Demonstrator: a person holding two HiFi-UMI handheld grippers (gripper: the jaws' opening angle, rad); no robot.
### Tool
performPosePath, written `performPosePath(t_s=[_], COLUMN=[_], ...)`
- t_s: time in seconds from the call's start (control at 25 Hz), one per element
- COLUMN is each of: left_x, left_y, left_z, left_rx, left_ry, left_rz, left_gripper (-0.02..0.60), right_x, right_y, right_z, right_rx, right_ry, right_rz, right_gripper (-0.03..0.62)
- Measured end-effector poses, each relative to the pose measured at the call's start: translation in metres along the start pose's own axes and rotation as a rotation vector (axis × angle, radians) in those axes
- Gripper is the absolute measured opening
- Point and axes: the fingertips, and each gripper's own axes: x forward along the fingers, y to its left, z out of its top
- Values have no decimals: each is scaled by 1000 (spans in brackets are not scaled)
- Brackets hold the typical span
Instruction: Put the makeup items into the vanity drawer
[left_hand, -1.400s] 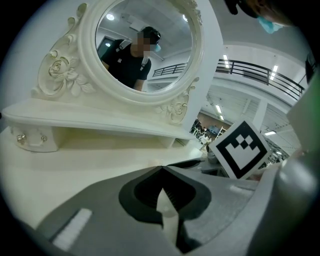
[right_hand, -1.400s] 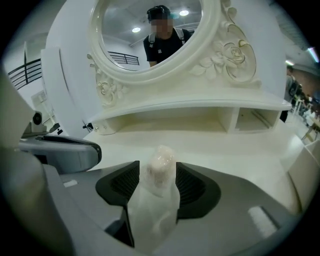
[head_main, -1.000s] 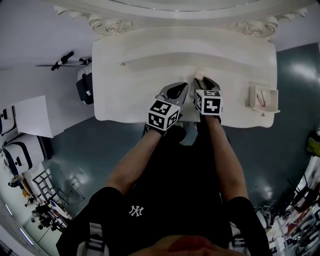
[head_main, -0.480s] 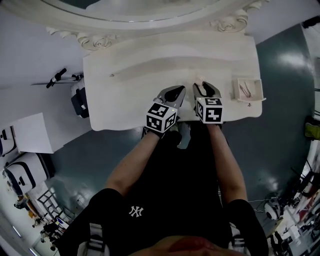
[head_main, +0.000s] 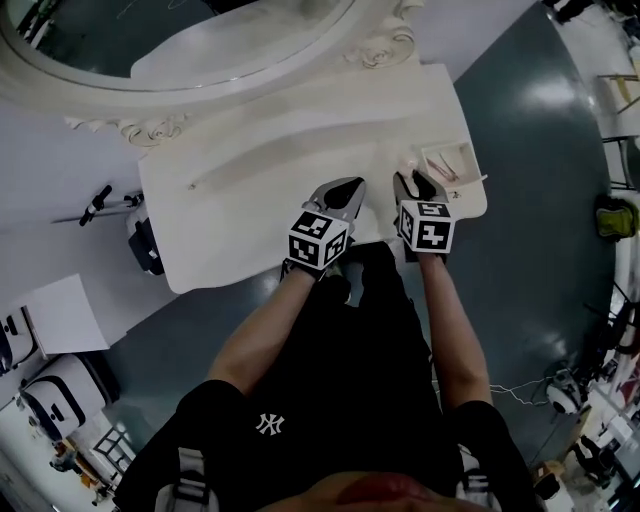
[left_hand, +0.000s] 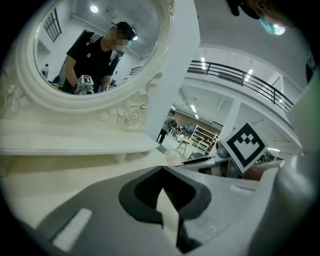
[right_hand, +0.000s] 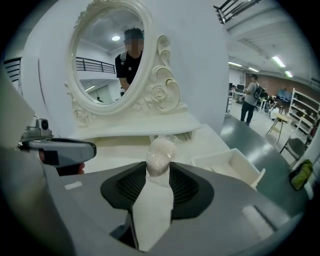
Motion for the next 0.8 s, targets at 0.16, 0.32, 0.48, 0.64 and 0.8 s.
performPosePath(t_s=[0.16,0.32,0.48,0.64,0.8], left_x=[19,38,55,69,78], left_y=[-20,-36,-48,-56,-60], left_z=[7,14,19,22,21], left_rx=[20,36,45,48,47], left_ry=[9,19,26,33,42], left_rz=[-28,-47,-54,-53,-45], left_gripper=[0,0,0,0,0], right_x=[-10,-17,-19,-15,-9], right_y=[-28,-63,-93,-112,-120], right_z=[0,-5,-7,-13,-21], right_rx=[17,33,39,44,44], right_ry=[-6,1,16,35,69], right_rz=[-26,-67,-92,-89,-69], right_gripper=[170,170,173,176,189])
